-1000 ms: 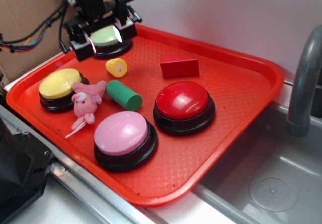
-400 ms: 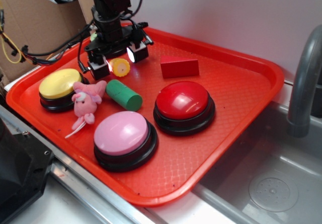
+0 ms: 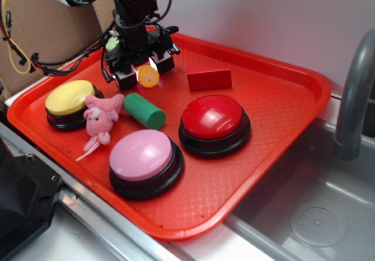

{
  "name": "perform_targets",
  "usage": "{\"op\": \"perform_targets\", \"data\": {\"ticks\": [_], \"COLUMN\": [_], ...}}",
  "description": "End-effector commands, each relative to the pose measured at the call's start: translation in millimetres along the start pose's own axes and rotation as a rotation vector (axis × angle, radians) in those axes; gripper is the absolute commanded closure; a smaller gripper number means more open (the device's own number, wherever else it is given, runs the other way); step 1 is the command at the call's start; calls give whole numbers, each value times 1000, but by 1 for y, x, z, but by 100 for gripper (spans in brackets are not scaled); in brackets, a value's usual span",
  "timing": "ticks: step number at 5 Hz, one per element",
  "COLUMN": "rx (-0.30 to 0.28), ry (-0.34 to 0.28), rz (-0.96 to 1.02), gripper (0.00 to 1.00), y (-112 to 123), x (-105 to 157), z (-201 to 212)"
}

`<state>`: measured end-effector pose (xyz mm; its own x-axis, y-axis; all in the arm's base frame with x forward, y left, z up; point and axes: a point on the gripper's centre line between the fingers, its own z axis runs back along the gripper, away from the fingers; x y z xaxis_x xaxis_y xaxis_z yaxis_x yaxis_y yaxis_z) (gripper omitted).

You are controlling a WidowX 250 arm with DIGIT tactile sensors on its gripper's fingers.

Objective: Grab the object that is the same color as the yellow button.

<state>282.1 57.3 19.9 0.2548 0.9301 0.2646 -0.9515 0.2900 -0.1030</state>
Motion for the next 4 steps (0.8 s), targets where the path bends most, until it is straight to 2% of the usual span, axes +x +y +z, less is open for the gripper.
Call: {"op": "perform_targets", "data": {"ticks": [1,2,3,4], "rx": [-77,-87,-121,-198], "ry": [-24,48,136,165], "rz": [-163,-410,-641,-814], "gripper": [100,100,100,100], "y": [-4,-8,-7,-3], "x": [23,33,35,32], "z": [44,82,116,149]}}
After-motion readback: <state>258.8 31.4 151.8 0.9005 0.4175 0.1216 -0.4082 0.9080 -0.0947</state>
